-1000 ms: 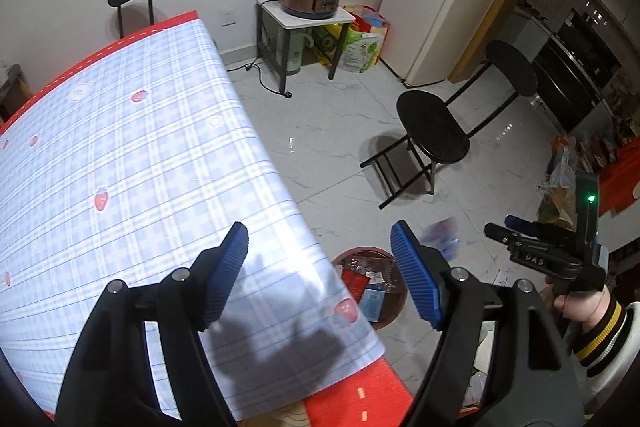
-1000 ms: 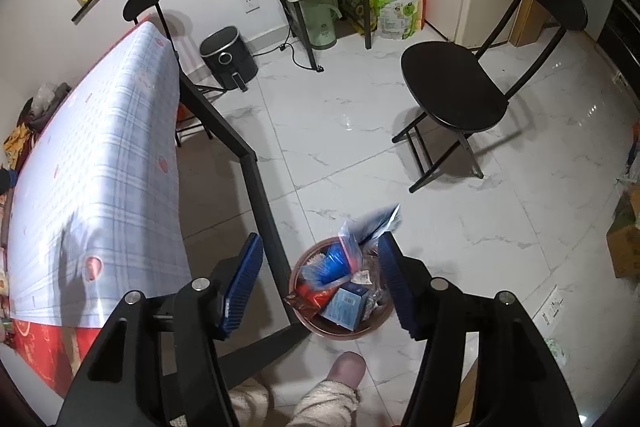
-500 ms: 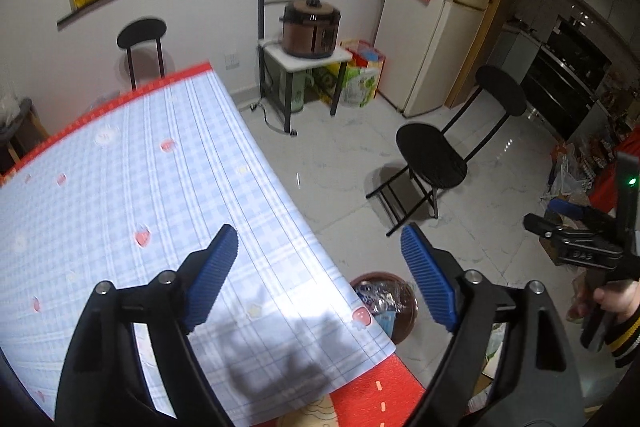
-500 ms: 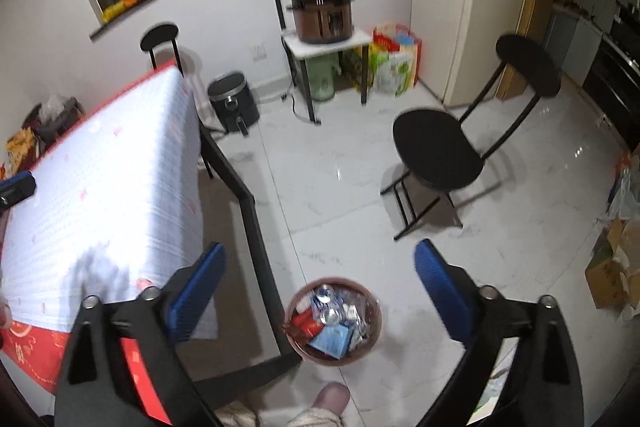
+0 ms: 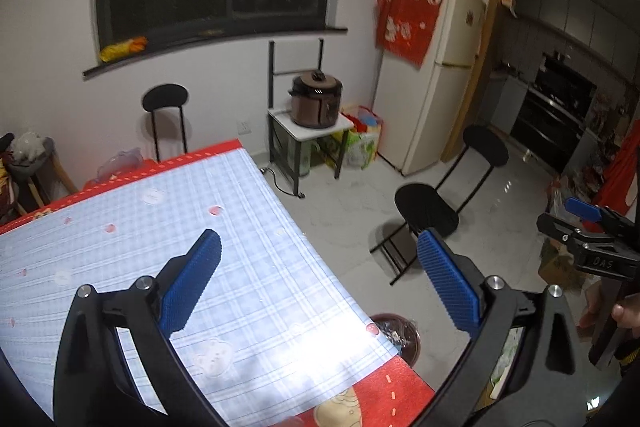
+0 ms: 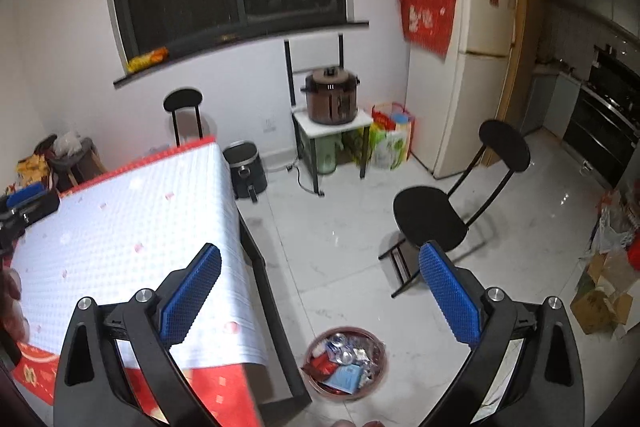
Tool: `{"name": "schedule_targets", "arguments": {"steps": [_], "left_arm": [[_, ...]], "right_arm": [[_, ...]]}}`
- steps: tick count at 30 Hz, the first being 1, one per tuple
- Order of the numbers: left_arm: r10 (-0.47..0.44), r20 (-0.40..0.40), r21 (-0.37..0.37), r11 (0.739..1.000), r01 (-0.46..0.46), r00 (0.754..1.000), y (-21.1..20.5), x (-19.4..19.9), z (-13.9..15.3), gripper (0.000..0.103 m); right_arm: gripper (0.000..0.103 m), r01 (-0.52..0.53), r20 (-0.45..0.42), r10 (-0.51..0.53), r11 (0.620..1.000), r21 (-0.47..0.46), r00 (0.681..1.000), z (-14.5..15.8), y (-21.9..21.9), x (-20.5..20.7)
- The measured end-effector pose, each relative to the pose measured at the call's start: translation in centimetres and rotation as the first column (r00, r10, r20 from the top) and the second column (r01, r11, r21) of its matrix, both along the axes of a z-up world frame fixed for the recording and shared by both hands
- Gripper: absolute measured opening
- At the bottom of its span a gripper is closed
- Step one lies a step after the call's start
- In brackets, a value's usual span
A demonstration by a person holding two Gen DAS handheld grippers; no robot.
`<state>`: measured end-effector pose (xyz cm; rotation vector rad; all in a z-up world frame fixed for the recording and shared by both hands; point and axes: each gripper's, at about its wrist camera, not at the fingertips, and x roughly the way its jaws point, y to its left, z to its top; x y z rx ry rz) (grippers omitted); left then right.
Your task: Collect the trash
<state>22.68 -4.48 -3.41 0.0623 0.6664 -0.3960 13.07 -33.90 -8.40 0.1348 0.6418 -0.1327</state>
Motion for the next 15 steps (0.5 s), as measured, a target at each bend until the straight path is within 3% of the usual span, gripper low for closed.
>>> {"name": "schedule_targets", "arguments": {"steps": [5,15], "left_arm": [[0.061,0.045,0.002,0.998,-0.061,0.997,2.7,-2.1,1.7,0.097],[0.062,0.075,-0.023,0.998,-0.060,0.995,4.5,-3.8,3.3,0.097]], "right_arm": [[0.097,0.059,0.050,-0.057,0.997,-0.051,0.997,2.5,2.5,-1.6],[0.097,0.142,0.082,-0.133,0.983,-0.115,0.988,3.7,5.3,-4.1]]}}
